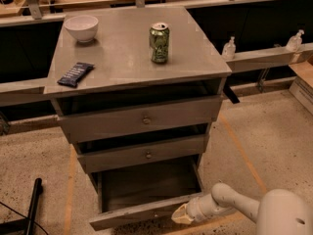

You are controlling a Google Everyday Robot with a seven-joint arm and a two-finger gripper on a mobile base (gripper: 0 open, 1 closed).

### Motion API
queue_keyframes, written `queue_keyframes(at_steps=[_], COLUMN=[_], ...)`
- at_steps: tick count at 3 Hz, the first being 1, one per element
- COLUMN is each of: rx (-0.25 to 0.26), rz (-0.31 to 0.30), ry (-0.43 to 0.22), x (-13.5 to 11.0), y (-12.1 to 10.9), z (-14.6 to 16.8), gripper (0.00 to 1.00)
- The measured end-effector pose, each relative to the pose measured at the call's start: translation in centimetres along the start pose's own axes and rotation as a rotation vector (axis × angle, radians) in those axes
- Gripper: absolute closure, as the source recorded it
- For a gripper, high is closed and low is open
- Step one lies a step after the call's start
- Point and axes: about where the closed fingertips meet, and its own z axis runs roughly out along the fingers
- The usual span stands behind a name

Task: Close bottom drawer

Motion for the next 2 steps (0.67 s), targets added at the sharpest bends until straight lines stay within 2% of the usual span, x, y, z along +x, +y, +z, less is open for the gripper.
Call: queue_keyframes(at_steps=[1,2], rx=[0.062,0.132], rz=[-0.024,-0.052], ry=[-0.015,-0.023], x=[0.73,1.48], y=[-1.1,-1.9], z=[0.79,1.28], gripper=[1.0,1.0])
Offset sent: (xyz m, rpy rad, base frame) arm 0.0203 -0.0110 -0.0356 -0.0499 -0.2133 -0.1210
